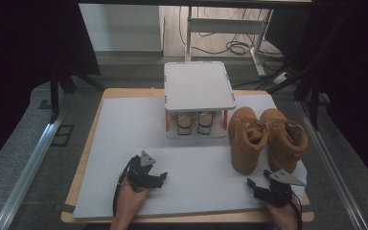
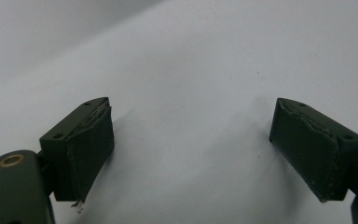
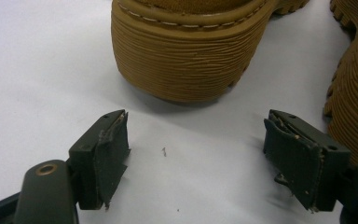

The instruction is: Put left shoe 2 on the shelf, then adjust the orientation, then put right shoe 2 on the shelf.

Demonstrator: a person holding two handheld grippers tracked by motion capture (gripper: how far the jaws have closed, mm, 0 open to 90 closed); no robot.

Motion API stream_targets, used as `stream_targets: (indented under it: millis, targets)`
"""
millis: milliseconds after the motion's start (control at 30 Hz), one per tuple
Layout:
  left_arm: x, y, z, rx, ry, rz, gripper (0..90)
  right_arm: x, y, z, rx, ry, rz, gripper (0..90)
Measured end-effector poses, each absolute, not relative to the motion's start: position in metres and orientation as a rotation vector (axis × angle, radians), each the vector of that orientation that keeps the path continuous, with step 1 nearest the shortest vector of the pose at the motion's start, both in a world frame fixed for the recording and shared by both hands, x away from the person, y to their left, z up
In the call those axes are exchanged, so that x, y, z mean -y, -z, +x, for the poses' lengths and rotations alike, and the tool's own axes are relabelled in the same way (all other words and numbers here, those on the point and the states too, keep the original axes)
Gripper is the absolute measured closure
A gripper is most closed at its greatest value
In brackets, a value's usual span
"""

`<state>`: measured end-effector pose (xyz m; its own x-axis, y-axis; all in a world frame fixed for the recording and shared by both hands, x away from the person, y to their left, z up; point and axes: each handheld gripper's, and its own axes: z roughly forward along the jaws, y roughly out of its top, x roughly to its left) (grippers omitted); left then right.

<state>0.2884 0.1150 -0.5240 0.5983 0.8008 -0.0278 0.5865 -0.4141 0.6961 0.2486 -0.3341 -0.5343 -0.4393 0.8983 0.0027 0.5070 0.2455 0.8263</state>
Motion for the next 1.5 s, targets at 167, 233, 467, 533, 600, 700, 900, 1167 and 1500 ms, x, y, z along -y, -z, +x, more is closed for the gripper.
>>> stream_targets:
  millis: [167,233,467,533,600,700,900,1167,1500]
  targets:
    - [-0.115,0.524,0.288,-1.092,-0.408,2.149,13.4,0.330,0.527,0.246,-2.060,-1.044,1.279,27.1]
    - [-0.115,0.524,0.288,-1.092,-0.409,2.149,13.4,0.329,0.524,0.245,-2.062,-1.064,1.279,30.4]
    - [-0.115,0.524,0.288,-1.091,-0.409,2.148,13.4,0.329,0.517,0.244,-2.072,-1.110,1.319,41.4]
    - [-0.115,0.524,0.288,-1.091,-0.410,2.149,13.4,0.329,0.513,0.243,-2.076,-1.120,1.321,45.4]
    - [-0.115,0.524,0.288,-1.091,-0.409,2.149,13.4,0.329,0.510,0.242,-2.073,-1.137,1.318,47.7]
    - [-0.115,0.524,0.288,-1.092,-0.409,2.149,13.4,0.327,0.505,0.240,-2.088,-1.149,1.302,50.0]
    - [-0.115,0.524,0.288,-1.092,-0.409,2.149,13.4,0.322,0.503,0.240,-2.134,-1.169,1.280,59.0]
    - [-0.115,0.524,0.288,-1.092,-0.409,2.149,13.4,0.316,0.498,0.239,-2.155,-1.200,1.268,77.6]
    - [-0.115,0.524,0.288,-1.092,-0.409,2.149,13.4,0.306,0.489,0.244,-2.133,-1.236,1.209,83.7]
